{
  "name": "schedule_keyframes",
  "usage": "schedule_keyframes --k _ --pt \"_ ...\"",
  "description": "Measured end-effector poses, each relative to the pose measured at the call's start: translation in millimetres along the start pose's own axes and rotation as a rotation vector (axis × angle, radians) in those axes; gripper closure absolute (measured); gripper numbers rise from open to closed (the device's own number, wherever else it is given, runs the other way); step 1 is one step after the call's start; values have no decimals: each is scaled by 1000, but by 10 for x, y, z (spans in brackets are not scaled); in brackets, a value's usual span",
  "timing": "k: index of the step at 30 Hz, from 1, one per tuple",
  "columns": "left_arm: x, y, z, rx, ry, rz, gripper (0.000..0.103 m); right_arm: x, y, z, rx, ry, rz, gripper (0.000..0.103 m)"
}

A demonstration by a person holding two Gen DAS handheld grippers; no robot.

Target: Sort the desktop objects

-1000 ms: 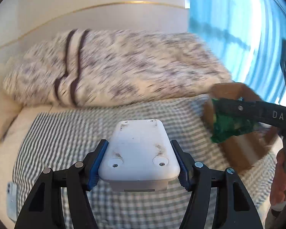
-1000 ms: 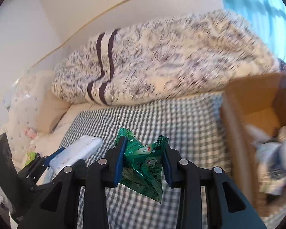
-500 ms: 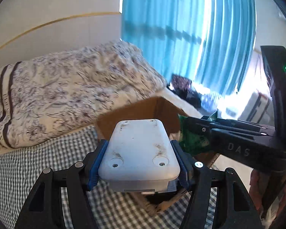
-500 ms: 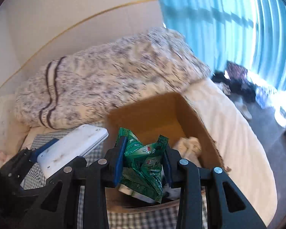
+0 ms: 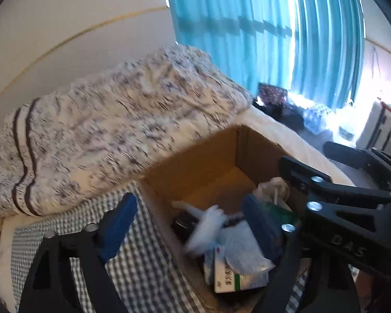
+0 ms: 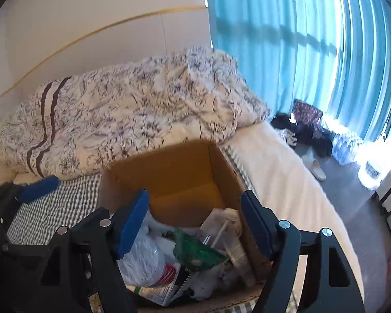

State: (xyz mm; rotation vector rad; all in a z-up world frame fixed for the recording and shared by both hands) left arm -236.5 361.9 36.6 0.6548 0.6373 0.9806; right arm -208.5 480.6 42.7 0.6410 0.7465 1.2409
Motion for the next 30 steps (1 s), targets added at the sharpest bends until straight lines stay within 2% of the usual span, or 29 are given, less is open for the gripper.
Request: schedule_keyframes --k 3,7,9,12,15,18,23,26,30 --pt "-146 4 151 15 18 40 6 -109 83 133 25 14 8 30" --pt "-401 -74 471 52 166 74 3 -365 78 368 58 25 57 30" --pt "-569 -169 637 53 201 111 0 -484 44 476 66 42 72 29" --pt "-865 -367 859 38 233 203 0 -649 -39 672 83 76 86 21" --pt "-1145 -629 1049 29 289 287 0 -810 -147 870 105 96 110 19" --pt "-1340 -969 1191 24 334 363 0 -919 -388 945 106 106 118 14" --pt "-1488 -1518 1238 -25 324 438 0 -1029 -927 782 23 159 82 13" --pt "-1527 -1648 1289 -22 343 433 0 -1098 -1123 695 -8 143 91 13" --pt "-1503 -1668 1308 -26 336 405 0 -1153 -1203 660 -13 128 93 13"
Point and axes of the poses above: each gripper's, at about its wrist camera, not at the fingertips, and z roughly against the way its jaws point, x to its right, y to its top, the point moved 6 cm from there along -z, roughly the way its jaws point, and after that the axes turned 4 degrees about y, right-handed, at the moved point
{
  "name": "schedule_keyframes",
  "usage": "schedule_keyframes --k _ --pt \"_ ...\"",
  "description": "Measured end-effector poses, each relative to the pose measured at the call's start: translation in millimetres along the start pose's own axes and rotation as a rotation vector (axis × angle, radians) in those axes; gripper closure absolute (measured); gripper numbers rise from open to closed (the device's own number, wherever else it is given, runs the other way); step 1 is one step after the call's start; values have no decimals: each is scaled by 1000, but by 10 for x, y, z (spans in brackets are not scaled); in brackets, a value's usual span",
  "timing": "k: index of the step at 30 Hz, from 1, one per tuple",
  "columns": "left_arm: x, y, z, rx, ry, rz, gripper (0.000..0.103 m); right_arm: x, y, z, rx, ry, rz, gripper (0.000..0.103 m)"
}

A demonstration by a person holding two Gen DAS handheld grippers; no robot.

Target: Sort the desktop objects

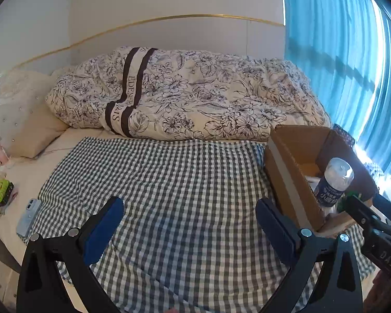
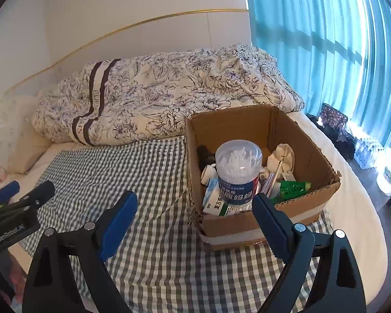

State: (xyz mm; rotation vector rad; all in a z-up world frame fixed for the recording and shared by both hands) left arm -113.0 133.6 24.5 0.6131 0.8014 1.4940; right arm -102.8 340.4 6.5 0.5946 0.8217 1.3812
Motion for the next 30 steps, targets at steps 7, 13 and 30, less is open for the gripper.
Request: schedule_keyframes --k 7,13,30 --pt "92 -28 -6 9 13 -40 0 -3 -20 8 -2 -15 0 13" --pt "136 -65 -46 -2 18 -53 0 23 -20 11 -6 -15 -5 13" --pt "162 -150 -68 1 9 -78 0 -66 -161 -75 -37 -10 18 13"
Point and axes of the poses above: each gripper's, at about its wrist camera, not at the fingertips, and z roughly against the way its jaws point, x to its right, y to its top, the point moved 6 cm from there along -z, roughly the way its jaws point, and after that the axes turned 4 degrees about y, right-handed, at the moved point
